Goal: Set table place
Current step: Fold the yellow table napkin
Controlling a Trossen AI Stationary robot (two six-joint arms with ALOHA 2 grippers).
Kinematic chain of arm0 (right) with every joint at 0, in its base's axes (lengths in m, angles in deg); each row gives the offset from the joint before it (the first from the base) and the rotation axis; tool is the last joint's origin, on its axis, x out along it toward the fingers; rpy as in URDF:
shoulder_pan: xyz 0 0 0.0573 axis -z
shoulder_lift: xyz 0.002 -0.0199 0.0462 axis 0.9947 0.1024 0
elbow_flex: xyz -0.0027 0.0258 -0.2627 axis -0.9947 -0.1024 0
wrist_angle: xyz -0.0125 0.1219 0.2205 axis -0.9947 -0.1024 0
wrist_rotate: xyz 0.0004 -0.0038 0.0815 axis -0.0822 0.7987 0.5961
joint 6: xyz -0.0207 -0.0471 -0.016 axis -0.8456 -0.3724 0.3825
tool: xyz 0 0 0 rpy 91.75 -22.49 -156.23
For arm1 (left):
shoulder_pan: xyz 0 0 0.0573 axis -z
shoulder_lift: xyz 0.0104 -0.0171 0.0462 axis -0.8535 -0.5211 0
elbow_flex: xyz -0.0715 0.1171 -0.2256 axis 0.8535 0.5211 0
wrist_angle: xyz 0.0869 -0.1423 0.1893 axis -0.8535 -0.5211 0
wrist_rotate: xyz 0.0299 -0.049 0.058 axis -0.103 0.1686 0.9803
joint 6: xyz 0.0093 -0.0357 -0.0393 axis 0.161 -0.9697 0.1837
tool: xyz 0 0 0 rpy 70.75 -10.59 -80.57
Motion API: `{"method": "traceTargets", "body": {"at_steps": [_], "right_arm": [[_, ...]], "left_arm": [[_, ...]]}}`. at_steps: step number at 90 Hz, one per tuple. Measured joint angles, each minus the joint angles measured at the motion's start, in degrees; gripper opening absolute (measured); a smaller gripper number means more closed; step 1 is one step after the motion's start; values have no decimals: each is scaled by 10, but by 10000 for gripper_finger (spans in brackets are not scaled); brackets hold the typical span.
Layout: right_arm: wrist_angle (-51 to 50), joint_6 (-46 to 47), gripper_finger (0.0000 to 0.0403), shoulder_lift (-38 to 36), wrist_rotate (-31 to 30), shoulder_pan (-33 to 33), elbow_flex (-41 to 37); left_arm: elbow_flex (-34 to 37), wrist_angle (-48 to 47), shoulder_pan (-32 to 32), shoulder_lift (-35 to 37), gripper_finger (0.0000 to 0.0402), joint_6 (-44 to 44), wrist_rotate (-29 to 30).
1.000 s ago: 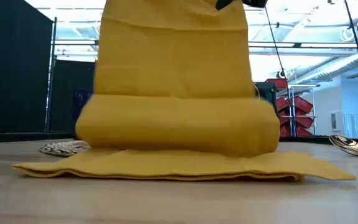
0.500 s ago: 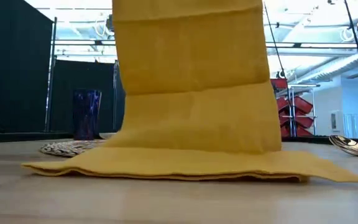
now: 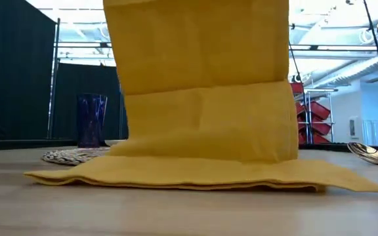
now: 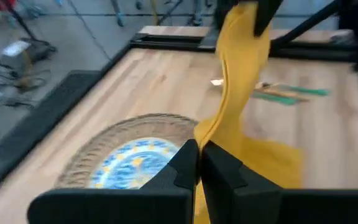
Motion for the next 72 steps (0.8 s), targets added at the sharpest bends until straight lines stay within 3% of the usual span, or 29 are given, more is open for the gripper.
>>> {"method": "traceTargets", "body": {"at_steps": [15, 38, 72], "right_arm": [[7, 35, 0, 17, 4, -29, 0], [36, 65, 0, 23, -8, -68, -1], [37, 68, 0, 23, -14, -70, -1]], "left_arm": [[0, 48, 34, -12, 0, -19, -11], [0, 49, 66, -63, 0, -101, -16], [0, 56, 68, -77, 0, -100, -19]]}}
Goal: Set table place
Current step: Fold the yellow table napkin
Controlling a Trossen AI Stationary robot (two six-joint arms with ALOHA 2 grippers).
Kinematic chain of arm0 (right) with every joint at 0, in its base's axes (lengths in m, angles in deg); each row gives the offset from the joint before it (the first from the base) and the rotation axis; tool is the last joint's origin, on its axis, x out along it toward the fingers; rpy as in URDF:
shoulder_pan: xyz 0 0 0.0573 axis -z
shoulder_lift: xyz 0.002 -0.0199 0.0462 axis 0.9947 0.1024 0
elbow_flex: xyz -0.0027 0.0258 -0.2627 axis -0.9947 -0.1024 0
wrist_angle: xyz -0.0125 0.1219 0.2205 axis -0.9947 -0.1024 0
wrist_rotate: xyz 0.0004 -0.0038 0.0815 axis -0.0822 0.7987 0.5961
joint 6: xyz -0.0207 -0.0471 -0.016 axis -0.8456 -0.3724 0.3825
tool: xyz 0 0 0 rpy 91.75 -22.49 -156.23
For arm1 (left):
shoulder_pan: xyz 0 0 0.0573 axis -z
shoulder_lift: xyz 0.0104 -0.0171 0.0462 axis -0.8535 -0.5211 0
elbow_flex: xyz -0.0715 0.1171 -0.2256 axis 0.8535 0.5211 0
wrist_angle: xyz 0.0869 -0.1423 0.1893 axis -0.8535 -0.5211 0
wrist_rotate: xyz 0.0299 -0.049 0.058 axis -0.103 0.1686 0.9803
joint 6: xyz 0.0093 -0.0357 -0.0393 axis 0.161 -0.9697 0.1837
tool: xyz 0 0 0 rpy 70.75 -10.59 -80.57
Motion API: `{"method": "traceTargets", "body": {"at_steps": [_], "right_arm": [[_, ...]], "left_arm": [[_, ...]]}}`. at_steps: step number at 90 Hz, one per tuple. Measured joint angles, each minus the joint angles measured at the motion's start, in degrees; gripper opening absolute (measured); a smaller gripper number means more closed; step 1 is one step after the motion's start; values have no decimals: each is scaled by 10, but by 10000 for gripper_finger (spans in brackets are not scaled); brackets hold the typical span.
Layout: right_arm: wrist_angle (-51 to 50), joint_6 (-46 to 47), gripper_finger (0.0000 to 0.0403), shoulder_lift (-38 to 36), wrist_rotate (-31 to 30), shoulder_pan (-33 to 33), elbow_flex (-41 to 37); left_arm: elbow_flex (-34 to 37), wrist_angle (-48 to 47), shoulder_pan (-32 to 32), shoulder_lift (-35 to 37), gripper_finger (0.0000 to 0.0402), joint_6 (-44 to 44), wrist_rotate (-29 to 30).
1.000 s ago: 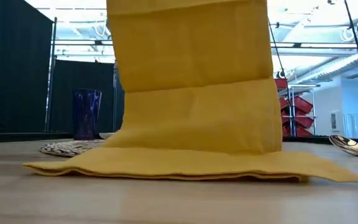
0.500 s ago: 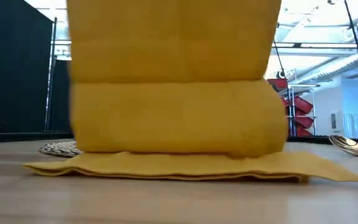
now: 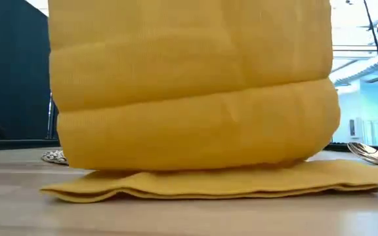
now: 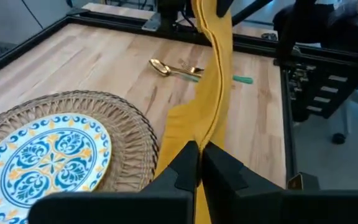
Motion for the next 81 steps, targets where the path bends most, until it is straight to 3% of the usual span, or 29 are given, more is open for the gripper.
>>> {"method": "traceTargets", "body": {"at_steps": [35, 81], "right_arm": [[-32, -4, 0, 0, -15, 14, 0], [-38, -56, 0, -17, -43, 63, 0]], "left_arm": [[0, -7, -8, 4, 0, 32, 20], [-2, -12, -43, 71, 0, 132, 59]]}}
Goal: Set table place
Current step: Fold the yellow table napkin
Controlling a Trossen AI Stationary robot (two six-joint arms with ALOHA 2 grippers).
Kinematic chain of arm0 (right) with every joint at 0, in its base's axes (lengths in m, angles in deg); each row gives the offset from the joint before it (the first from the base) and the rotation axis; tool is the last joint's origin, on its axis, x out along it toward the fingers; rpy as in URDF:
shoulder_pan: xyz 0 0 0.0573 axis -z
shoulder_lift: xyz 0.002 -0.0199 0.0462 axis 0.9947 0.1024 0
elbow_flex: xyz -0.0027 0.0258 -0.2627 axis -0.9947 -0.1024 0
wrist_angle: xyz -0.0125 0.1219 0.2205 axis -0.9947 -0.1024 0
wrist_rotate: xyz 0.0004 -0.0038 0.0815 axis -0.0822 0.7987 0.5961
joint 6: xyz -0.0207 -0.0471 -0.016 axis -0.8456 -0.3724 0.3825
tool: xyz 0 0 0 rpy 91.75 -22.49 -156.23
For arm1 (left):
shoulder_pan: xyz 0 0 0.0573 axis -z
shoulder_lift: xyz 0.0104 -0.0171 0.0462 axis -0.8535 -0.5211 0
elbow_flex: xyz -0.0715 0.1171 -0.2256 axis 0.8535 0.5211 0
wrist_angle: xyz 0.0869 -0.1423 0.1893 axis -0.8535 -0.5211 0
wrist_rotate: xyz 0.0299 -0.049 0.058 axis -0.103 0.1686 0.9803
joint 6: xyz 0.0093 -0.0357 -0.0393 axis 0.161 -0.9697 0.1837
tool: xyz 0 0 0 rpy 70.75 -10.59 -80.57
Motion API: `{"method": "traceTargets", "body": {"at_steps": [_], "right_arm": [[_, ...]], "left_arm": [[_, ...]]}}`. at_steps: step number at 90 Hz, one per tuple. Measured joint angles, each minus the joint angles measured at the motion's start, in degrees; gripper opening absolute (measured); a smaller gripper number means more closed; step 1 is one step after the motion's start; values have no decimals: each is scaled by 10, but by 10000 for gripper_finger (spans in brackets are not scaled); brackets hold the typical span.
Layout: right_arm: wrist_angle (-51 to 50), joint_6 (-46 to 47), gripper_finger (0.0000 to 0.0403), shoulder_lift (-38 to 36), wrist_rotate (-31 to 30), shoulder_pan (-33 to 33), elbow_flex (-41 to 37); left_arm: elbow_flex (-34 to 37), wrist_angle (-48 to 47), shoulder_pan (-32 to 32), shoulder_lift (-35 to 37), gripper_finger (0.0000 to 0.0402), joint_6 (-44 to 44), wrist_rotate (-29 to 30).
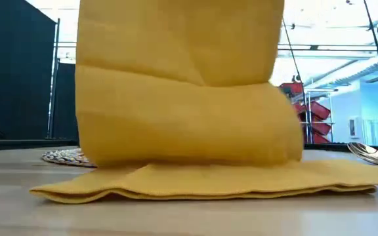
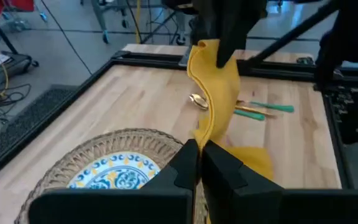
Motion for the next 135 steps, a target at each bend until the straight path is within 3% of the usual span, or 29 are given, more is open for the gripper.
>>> {"method": "traceTargets", "body": {"at_steps": [24, 35, 71, 89, 99, 110, 124, 135], "right_arm": [[-15, -20, 0, -11, -9, 17, 0], [-50, -21, 0, -10, -12, 39, 1], [-77, -94, 0, -6, -11, 151, 1], [-76, -149, 4, 2, 18, 196, -37], [-78, -173, 35, 2, 17, 207, -75], [-75, -191, 96, 2, 11, 219, -110], [-68, -202, 179, 2, -15, 225, -140], [-50, -203, 214, 2, -16, 210, -157]], "left_arm": [[0, -10, -11, 4, 0, 36, 11], [0, -56, -33, 4, 0, 44, 14], [9, -172, -141, 2, 0, 48, 31], [28, -178, -172, -4, 0, 43, 16], [70, -176, -184, -5, 0, 40, 8], [115, -172, -198, -5, 23, 6, -10], [165, -160, -215, -5, 100, -18, -33], [196, -148, -226, -5, 173, -32, -36]]}}
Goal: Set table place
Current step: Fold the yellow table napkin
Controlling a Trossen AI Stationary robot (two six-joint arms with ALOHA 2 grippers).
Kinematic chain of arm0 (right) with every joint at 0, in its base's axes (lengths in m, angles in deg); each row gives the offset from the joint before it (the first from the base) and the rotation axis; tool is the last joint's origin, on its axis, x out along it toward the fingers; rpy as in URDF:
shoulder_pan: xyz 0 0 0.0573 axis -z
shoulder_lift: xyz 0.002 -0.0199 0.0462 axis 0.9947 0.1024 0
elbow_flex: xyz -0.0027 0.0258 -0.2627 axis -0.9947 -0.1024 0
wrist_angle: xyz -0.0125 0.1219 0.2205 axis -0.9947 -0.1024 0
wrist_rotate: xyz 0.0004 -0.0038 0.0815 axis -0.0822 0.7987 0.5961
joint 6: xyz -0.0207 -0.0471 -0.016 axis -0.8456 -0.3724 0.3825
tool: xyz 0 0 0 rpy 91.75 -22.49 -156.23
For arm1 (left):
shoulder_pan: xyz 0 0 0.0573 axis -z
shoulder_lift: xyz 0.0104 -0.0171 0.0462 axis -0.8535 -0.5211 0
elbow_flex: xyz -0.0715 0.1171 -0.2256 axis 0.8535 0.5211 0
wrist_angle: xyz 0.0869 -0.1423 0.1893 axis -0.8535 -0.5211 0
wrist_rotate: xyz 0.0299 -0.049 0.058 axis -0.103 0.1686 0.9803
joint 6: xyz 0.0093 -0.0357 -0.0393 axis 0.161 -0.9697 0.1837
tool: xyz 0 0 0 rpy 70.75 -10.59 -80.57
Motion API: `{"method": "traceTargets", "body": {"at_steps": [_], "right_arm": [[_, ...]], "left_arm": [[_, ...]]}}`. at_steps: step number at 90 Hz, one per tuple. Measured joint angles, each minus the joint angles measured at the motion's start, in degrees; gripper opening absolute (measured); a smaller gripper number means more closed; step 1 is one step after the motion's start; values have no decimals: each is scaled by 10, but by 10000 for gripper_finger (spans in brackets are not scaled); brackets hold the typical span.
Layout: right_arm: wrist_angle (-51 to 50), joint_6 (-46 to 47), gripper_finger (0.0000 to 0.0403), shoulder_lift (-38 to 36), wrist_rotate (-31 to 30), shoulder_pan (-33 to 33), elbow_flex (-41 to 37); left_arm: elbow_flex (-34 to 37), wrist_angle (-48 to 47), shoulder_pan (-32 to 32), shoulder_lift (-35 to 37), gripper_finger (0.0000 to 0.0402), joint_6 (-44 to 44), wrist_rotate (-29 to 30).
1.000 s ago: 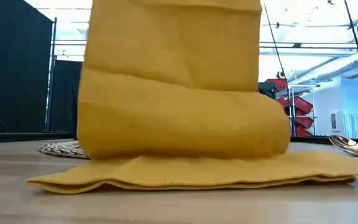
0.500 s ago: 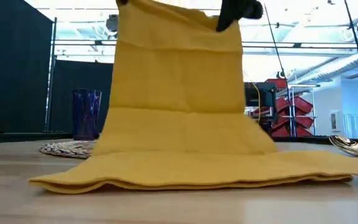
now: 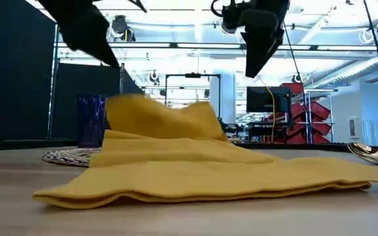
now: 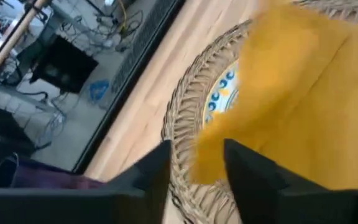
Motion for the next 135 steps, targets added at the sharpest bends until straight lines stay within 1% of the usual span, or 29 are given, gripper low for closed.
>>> {"method": "traceTargets", "body": {"at_steps": [7, 13, 21, 25, 35, 42, 50, 54, 57, 68, 78, 88, 95, 112, 135], "right_arm": [[22, 7, 217, 0, 4, -21, -6], [38, 16, 212, 0, 14, -45, -14], [67, 39, 200, 0, 37, -87, -28], [83, 54, 194, 0, 47, -112, -38], [119, 106, 183, 0, 67, -186, -65], [159, 138, 181, 0, 80, -235, -85], [202, 161, 181, 2, 91, -278, -110], [211, 167, 181, 9, 105, -288, -117], [211, 170, 181, 19, 115, -293, -118], [206, 156, 181, 61, 141, -297, -121], [216, 143, 181, 86, 156, -301, -120], [228, 136, 181, 97, 156, -304, -120], [236, 127, 181, 97, 153, -305, -120], [244, 107, 180, 98, 131, -306, -119], [289, 91, 180, 121, 116, -306, -119]], "left_arm": [[9, -3, -9, 0, 213, 0, -1], [12, -2, -15, 0, 238, -2, 0], [12, 3, -10, 1, 252, -29, -2], [12, 21, 2, 4, 254, -38, -20], [12, 112, 61, 5, 255, -41, -91], [12, 217, 122, -4, 255, -38, -125], [11, 342, 176, -36, 255, -8, -153], [11, 383, 193, -59, 255, 1, -159], [6, 396, 201, -79, 255, 0, -167], [-46, 372, 206, -164, 255, -15, -217], [-121, 347, 198, -240, 255, -15, -253], [-194, 276, 193, -291, 255, -14, -268], [-223, 242, 193, -309, 255, -14, -267], [-236, 251, 192, -318, 255, -35, -255], [-222, 256, 175, -319, 255, -45, -251]]}}
